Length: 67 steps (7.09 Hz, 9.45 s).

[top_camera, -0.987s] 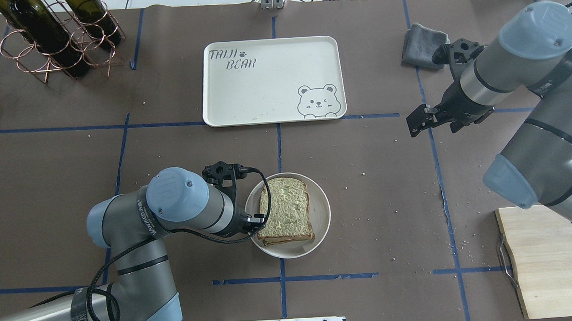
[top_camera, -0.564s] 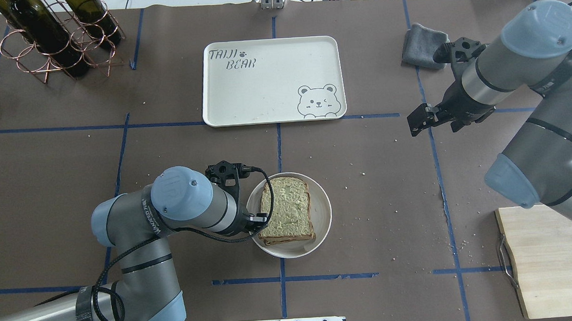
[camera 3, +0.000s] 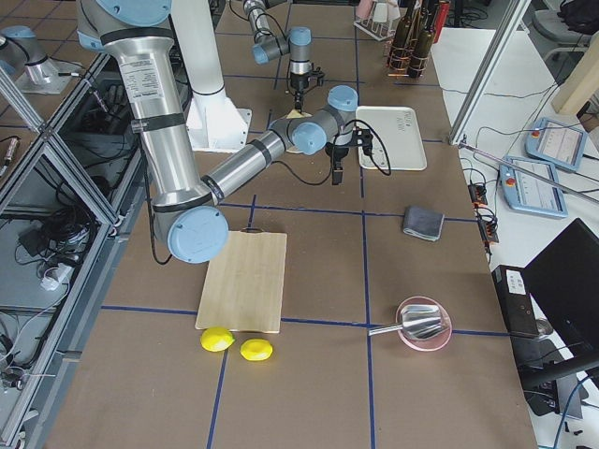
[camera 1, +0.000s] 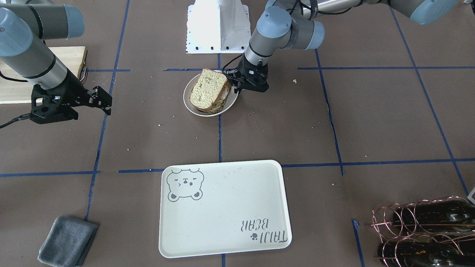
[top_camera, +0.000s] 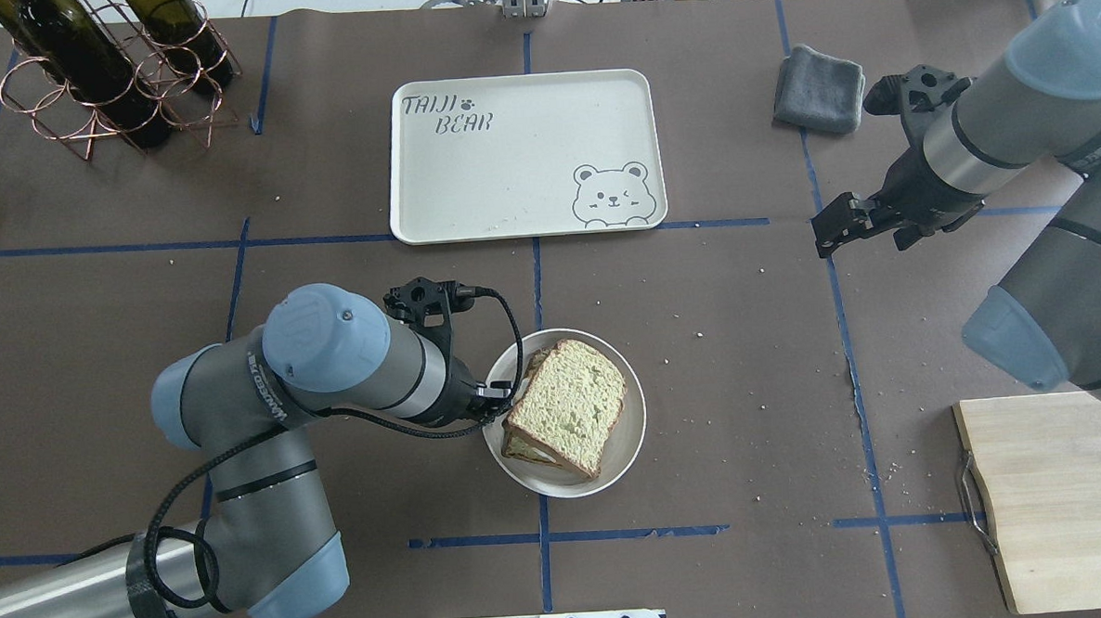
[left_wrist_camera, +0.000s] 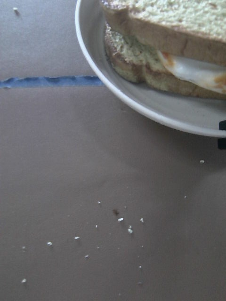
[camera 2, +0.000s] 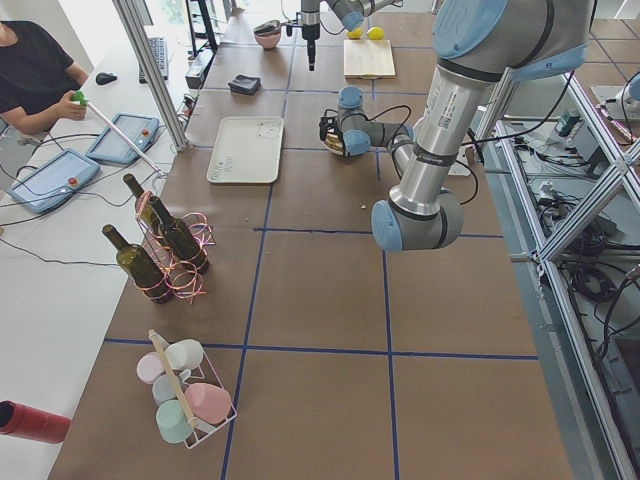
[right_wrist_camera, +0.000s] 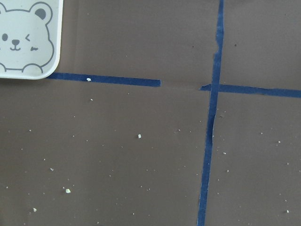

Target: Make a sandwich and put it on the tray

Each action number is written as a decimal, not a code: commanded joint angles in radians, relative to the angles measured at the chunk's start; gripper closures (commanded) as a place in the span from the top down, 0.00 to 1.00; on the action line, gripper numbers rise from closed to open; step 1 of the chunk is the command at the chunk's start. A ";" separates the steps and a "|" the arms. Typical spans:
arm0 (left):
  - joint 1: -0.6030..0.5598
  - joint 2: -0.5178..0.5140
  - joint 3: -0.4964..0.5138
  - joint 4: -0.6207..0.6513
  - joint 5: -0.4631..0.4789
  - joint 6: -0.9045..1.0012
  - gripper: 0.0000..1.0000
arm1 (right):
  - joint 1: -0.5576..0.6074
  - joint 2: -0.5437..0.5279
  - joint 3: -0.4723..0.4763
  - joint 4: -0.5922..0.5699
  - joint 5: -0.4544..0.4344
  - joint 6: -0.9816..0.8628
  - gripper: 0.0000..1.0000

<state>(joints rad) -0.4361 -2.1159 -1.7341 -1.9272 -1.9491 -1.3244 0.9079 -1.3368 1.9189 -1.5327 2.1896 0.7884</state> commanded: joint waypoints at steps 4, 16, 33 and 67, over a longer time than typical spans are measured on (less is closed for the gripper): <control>-0.242 -0.005 -0.001 0.004 -0.315 -0.198 0.00 | 0.221 -0.221 -0.010 0.042 0.118 -0.364 1.00; -0.257 -0.332 0.699 -0.461 0.078 -0.747 0.42 | 0.560 -0.266 -0.221 0.054 0.114 -0.736 1.00; -1.022 0.497 -0.009 0.241 -0.214 1.394 1.00 | 0.583 -0.275 -0.221 0.045 0.165 -0.736 1.00; -1.139 0.594 0.084 0.361 -0.419 1.314 1.00 | 0.675 -0.326 -0.218 0.045 0.237 -0.739 1.00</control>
<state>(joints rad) -1.5743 -1.5217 -1.6506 -1.5660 -2.3685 -0.0107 1.5831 -1.6629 1.6992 -1.4892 2.4268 0.0491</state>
